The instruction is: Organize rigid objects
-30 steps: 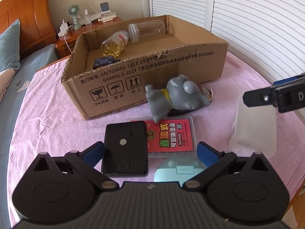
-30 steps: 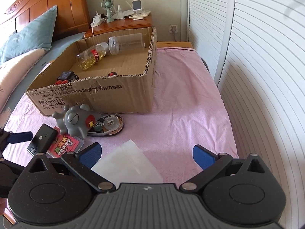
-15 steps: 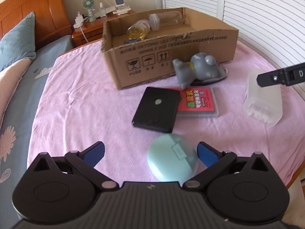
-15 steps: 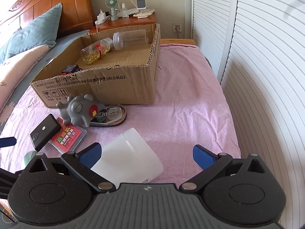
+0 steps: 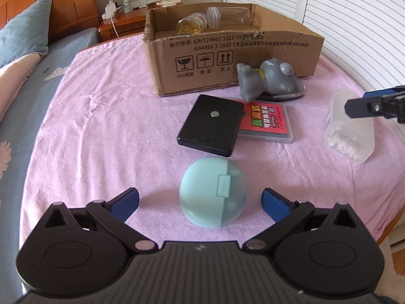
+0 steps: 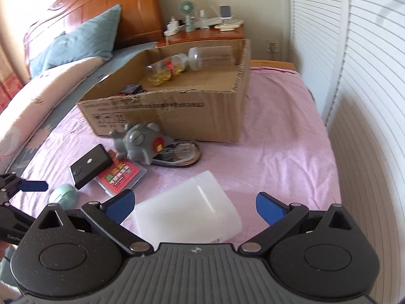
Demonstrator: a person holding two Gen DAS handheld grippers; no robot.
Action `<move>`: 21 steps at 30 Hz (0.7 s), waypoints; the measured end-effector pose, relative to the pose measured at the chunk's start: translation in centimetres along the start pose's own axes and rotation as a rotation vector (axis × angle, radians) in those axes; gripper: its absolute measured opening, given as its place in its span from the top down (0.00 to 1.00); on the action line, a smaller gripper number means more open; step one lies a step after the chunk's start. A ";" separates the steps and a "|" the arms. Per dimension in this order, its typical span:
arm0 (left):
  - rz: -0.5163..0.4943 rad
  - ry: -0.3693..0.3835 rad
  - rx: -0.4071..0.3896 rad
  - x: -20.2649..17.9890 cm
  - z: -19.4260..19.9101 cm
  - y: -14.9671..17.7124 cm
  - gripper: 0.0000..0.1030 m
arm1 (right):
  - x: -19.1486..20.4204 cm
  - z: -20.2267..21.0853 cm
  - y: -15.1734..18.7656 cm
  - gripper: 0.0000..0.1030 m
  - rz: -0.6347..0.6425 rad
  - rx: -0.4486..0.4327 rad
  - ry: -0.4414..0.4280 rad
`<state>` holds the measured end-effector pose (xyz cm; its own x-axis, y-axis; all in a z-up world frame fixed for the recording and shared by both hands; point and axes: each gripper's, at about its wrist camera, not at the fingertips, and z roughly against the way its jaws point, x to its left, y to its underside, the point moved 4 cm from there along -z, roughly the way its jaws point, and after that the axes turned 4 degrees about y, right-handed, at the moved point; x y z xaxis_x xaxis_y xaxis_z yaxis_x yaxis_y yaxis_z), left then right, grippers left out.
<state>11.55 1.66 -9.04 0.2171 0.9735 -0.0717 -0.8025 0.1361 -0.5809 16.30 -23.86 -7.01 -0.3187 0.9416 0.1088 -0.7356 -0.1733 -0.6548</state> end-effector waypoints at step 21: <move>0.023 -0.011 -0.049 0.4 0.1 0.4 0.00 | 3.6 -1.7 3.9 0.00 0.211 0.089 0.061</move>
<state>11.25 2.16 -9.20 0.1924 0.9783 -0.0762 -0.7792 0.1051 -0.6179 13.28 -20.64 -10.43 -0.4359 0.8972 -0.0709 -0.7072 -0.3902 -0.5896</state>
